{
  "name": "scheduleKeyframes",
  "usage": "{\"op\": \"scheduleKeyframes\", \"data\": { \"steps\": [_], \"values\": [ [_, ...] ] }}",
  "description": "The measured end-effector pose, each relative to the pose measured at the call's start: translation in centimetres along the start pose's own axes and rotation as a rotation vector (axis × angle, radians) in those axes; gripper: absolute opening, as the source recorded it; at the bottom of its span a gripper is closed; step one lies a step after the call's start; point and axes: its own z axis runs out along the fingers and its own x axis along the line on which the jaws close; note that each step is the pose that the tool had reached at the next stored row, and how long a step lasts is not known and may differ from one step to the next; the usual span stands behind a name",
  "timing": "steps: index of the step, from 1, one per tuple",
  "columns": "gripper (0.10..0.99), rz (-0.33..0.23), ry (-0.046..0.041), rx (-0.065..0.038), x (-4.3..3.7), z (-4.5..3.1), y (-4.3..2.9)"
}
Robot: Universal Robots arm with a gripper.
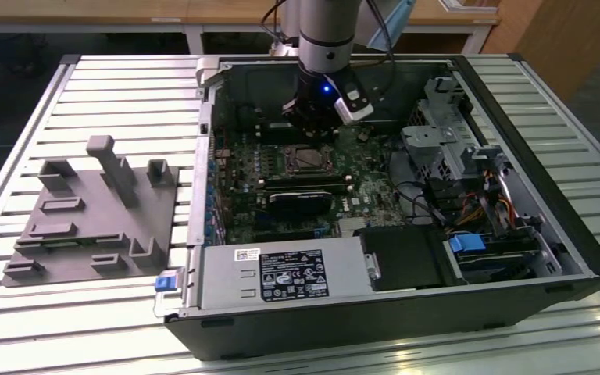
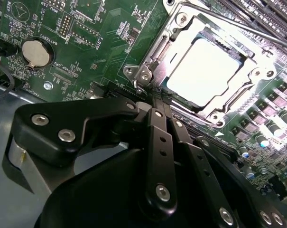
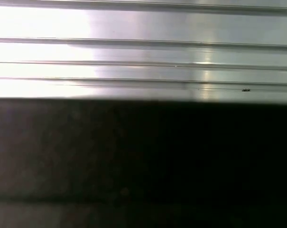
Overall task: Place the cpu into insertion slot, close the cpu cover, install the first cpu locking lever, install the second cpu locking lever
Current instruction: 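Install the first cpu locking lever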
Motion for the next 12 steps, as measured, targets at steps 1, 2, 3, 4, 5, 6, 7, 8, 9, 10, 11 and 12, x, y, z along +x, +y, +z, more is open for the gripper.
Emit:
{"op": "scheduleKeyframes", "data": {
  "steps": [1, 2, 3, 4, 5, 6, 7, 8, 9, 10, 11, 12],
  "values": [
    [0.106, 0.0, -0.0001, -0.002, 0.0, 0.01, 0.0],
    [0.106, 0.0, -0.0002, -0.006, -0.01, 0.03, 0.01],
    [0.106, 0.0, -0.0002, -0.009, 0.0, 0.03, 0.0],
    [0.106, 0.0, -0.0001, -0.014, 0.0, 0.04, 0.0],
    [0.106, 0.0, -0.0002, -0.018, 0.0, 0.04, 0.01],
    [0.106, 0.0, -0.0002, -0.019, 0.0, 0.04, 0.01],
    [0.106, 0.001, -0.0004, -0.02, 0.0, 0.02, 0.02],
    [0.106, 0.001, -0.0009, -0.021, -0.01, -0.05, 0.03],
    [0.106, 0.0, -0.0009, -0.021, -0.02, -0.18, 0.05],
    [0.106, 0.0, -0.0004, -0.02, -0.02, -0.42, 0.04],
    [0.106, 0.0, -0.0003, -0.019, -0.02, -0.7, 0.05],
    [0.106, 0.0, -0.0002, -0.019, -0.03, -0.86, 0.05]
  ]
}}
